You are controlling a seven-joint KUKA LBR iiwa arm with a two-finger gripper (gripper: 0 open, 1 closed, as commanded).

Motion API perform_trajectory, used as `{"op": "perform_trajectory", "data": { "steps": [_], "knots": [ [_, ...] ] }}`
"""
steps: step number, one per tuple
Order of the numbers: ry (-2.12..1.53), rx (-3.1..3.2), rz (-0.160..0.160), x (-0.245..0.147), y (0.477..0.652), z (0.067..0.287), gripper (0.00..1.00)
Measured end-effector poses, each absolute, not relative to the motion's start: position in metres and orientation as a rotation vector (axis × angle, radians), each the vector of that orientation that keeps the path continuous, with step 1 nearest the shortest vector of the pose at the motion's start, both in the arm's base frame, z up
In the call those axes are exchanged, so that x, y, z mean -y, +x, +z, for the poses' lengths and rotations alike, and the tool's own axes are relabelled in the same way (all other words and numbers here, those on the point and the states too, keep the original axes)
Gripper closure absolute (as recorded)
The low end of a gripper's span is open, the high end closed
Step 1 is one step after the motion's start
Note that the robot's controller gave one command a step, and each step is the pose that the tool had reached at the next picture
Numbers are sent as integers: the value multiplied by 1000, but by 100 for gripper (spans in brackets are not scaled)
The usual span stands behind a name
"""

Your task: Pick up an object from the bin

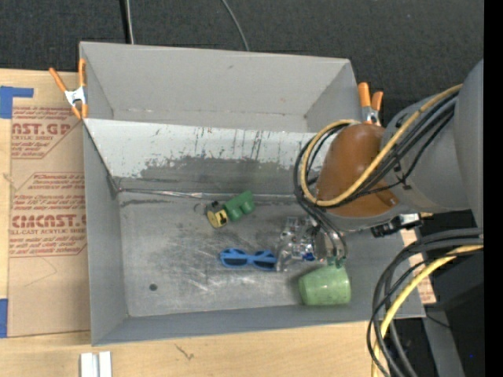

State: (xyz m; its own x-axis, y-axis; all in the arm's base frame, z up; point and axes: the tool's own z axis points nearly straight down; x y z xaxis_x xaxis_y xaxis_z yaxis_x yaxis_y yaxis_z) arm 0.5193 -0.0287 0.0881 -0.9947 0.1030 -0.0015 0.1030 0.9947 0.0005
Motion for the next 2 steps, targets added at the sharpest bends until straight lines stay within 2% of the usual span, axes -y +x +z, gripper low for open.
{"op": "perform_trajectory", "data": {
  "steps": [1, 2],
  "knots": [
    [162, -3137, 0, 29, 519, 88, 0],
    [491, -3090, 7, 37, 501, 76, 0]
  ]
}}
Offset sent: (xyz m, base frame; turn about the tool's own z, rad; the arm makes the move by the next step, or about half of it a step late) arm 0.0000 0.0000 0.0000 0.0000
